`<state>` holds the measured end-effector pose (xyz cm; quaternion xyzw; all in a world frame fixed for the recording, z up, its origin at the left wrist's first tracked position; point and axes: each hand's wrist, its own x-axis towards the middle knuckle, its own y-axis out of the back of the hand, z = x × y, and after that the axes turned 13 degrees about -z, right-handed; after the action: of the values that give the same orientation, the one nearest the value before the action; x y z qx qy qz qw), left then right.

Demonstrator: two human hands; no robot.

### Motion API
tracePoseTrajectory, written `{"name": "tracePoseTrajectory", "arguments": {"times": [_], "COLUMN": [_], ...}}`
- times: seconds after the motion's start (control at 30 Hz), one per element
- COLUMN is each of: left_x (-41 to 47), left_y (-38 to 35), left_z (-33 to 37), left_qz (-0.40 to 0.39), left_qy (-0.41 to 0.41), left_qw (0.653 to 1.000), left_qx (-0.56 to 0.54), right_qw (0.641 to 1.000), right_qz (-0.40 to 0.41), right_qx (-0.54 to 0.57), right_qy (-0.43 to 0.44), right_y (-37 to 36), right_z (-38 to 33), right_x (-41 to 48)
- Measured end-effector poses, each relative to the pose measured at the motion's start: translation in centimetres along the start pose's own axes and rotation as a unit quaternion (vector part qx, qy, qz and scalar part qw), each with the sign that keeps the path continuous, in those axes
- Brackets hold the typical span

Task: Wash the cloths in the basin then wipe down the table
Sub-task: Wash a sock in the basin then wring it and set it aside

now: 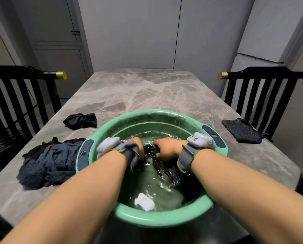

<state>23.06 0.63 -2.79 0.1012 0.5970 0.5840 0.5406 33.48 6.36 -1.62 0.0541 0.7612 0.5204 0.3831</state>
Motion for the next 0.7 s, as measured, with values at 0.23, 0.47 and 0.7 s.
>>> {"name": "tracePoseTrajectory", "arguments": {"times": [0.23, 0.47, 0.7], "left_x": [0.0, -0.5, -1.6], "left_y": [1.1, 2.7, 2.9], "left_z": [1.1, 1.6, 3.0], "left_qz": [0.02, 0.122, 0.212], "left_qy": [-0.005, -0.118, -0.09], "left_qw": [0.985, 0.879, 0.876], "left_qx": [-0.171, -0.446, -0.423], "right_qw": [0.936, 0.662, 0.822], "right_qz": [0.065, 0.142, 0.312], "right_qx": [0.345, 0.706, 0.452], "right_qy": [0.008, 0.206, 0.151], "right_y": [1.8, 3.0, 1.8], "right_z": [1.1, -0.1, -2.0], "right_x": [0.9, 0.5, 0.6]}}
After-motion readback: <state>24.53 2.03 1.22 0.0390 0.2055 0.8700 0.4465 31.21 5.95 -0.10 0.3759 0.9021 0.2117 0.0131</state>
